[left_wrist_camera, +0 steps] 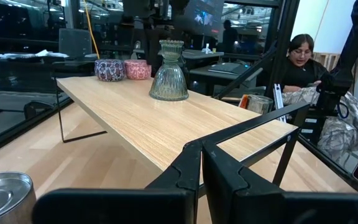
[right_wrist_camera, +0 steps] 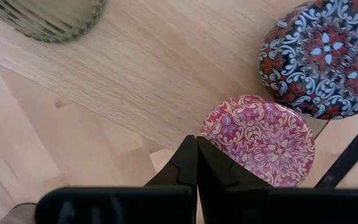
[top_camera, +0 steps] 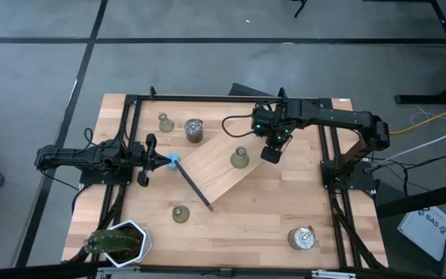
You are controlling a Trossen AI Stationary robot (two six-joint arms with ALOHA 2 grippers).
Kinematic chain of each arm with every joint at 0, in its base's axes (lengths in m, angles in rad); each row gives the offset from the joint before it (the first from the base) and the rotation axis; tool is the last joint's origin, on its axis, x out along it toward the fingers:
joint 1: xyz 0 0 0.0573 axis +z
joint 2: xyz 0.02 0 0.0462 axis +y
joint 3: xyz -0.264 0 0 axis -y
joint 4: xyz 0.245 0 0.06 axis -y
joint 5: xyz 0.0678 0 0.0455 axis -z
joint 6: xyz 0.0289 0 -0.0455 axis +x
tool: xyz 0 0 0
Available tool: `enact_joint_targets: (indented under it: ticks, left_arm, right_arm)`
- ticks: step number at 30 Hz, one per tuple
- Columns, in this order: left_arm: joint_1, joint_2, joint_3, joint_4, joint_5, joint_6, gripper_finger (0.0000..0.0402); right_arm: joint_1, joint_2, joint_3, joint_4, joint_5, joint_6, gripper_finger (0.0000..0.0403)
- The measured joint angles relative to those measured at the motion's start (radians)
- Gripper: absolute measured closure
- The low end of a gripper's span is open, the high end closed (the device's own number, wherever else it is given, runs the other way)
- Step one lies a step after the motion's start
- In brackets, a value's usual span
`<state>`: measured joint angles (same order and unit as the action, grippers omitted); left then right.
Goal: Pick & Place candle stick holders
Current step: Put the pink patterned scented candle on the shelf, then put the bottom silver scented candle on the shelf
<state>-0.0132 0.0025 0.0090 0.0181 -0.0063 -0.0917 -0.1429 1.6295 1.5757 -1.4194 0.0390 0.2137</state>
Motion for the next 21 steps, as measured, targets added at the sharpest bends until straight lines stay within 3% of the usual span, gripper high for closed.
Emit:
enact_joint_targets:
  ticks: [16, 21]
  left_arm:
    - [0.0, 0.0, 0.0, 0.0, 0.0, 0.0, 0.0391]
    - [0.0, 0.0, 0.0, 0.0, 0.0, 0.0, 0.0389]
  right_arm:
    - [0.0, -0.001, 0.002, -0.026, 0.04, 0.007, 0.0403]
    - [0.003, -0.003, 0.063, -0.055, 0.039, -0.018, 0.0403]
